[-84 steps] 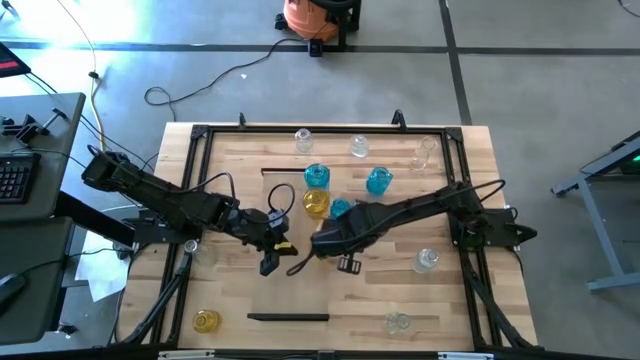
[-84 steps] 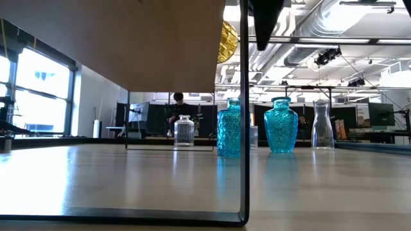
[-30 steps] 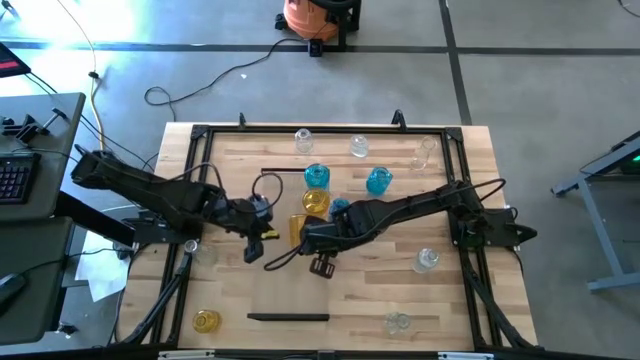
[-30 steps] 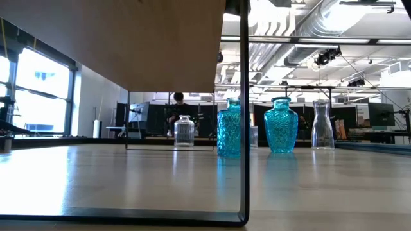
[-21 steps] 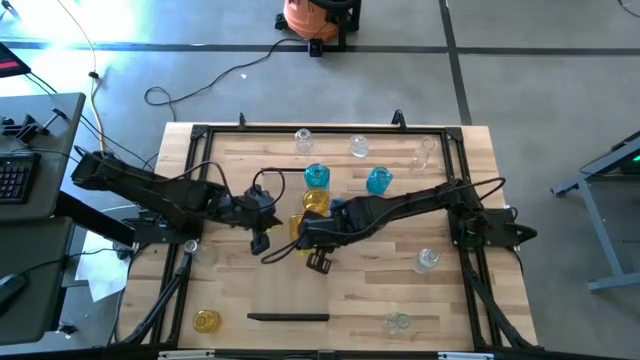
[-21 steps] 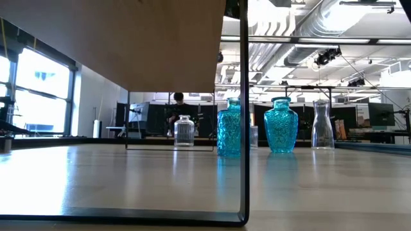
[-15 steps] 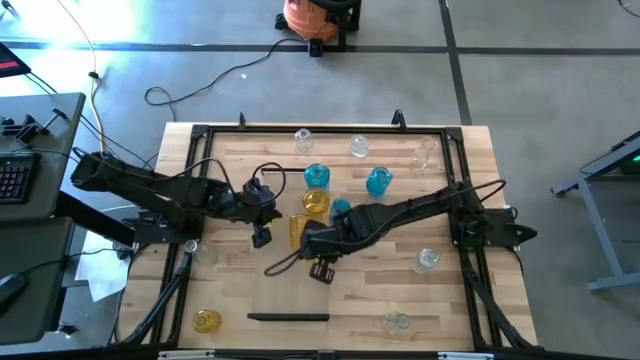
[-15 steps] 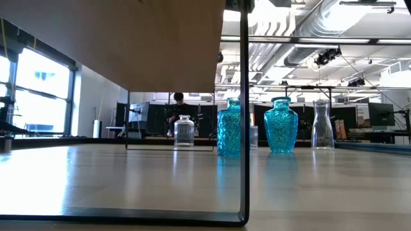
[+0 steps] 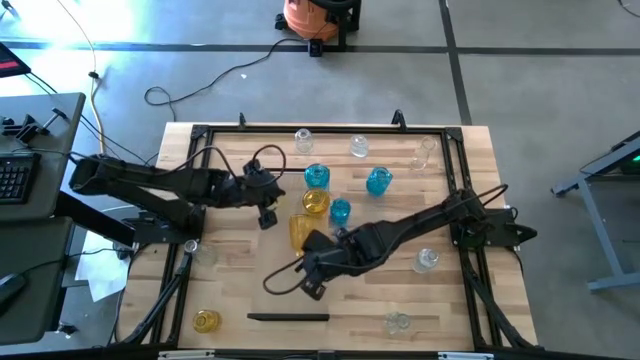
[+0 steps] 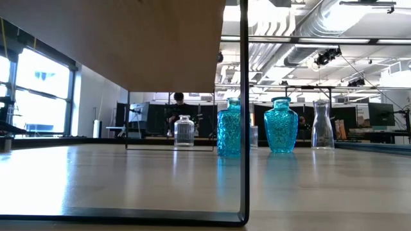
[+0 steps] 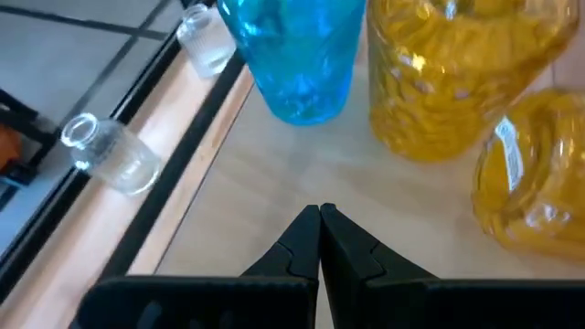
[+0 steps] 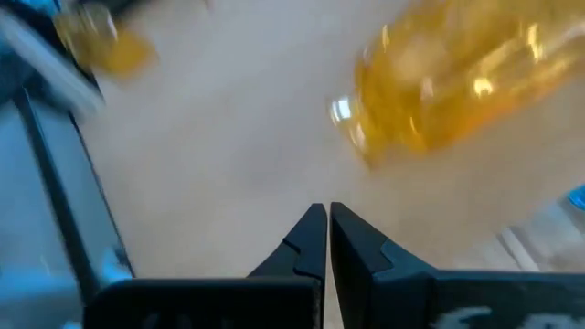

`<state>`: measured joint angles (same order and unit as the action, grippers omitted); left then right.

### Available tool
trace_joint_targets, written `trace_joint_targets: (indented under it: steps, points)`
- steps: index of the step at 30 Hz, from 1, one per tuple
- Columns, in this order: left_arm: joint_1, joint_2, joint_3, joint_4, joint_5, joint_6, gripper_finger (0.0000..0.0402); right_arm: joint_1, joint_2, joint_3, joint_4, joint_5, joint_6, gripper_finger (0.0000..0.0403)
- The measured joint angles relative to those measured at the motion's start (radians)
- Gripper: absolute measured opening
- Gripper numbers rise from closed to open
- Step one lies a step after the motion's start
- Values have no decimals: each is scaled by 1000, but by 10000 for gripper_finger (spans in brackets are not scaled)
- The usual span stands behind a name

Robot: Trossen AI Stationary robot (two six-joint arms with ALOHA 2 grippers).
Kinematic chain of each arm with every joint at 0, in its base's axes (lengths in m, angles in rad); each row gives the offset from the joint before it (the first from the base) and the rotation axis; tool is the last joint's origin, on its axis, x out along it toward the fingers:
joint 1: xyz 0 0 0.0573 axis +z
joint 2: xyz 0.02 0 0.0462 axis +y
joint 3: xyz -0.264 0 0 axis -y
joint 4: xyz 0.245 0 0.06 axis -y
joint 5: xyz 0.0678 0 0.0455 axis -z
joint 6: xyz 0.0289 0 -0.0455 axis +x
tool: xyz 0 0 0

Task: Sort vases onto shelf
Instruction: Put the right yellow vase on the shelf to align with the other yellow vase

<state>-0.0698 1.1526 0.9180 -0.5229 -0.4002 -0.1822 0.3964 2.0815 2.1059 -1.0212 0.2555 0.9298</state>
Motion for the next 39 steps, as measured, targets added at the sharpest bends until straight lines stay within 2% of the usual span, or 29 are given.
trace_joint_targets:
  steps: [4, 8, 13, 19, 22, 27, 30, 33, 39]
  points:
    - [25, 0, 0, 22, 71, 6, 0, 25, 0, 0, 103, 117, 99, 0]
    - [26, 0, 0, 23, 75, 37, 0, 51, 0, 0, 141, 237, 210, 0]
    - [26, 1, 0, 23, 101, 47, 0, 100, 0, -58, 220, 440, 437, 0]
    - [26, 1, 0, 24, 102, 49, 0, 141, 2, -207, 454, 488, 630, 0]
    - [26, 1, 0, 24, 101, 49, 0, 156, 2, -261, 541, 583, 700, 0]
    - [26, 1, 0, 26, 77, 55, 0, 200, 1, -290, 576, 735, 791, 0]
    - [26, 1, 0, 28, 76, 88, 0, 233, 4, -290, 583, 840, 830, 0]
    - [26, 1, 0, 31, 74, 139, 0, 258, 21, -290, 661, 969, 868, 0]
    - [26, 1, 0, 67, 81, 312, 0, 244, 146, -267, 1132, 1119, 660, 0]
